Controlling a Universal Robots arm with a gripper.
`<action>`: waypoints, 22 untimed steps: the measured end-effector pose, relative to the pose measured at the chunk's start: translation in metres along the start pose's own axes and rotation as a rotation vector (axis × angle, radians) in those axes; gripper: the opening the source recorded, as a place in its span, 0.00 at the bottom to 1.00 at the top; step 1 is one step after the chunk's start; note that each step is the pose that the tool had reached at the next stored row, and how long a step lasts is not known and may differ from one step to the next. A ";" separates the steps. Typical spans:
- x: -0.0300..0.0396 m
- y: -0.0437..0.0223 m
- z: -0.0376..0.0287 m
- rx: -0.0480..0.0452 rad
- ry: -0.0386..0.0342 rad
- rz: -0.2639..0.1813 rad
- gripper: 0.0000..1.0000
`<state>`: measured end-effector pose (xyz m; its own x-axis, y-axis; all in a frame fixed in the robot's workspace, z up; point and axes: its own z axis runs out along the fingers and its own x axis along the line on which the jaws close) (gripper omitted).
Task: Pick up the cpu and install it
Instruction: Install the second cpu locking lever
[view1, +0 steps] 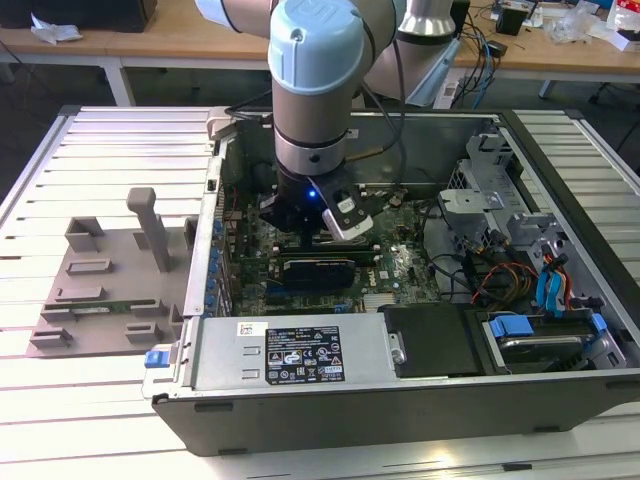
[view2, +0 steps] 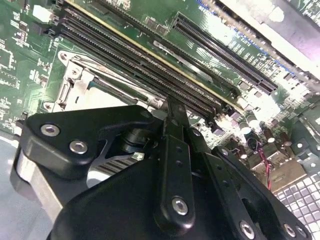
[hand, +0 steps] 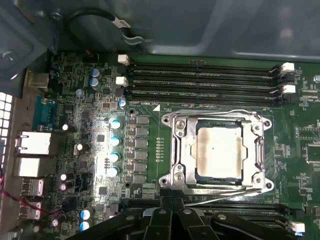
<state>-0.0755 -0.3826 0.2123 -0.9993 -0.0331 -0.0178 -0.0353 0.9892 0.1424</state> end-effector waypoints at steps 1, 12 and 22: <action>0.0002 -0.0046 -0.0007 -0.0037 -0.0001 0.000 0.11; 0.0004 -0.0103 -0.0010 -0.0752 -0.0027 0.001 0.11; 0.0006 -0.0116 0.0068 -0.0898 -0.0031 0.001 0.11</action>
<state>-0.0756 -0.3932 0.2039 -0.9993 -0.0314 -0.0207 -0.0353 0.9724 0.2306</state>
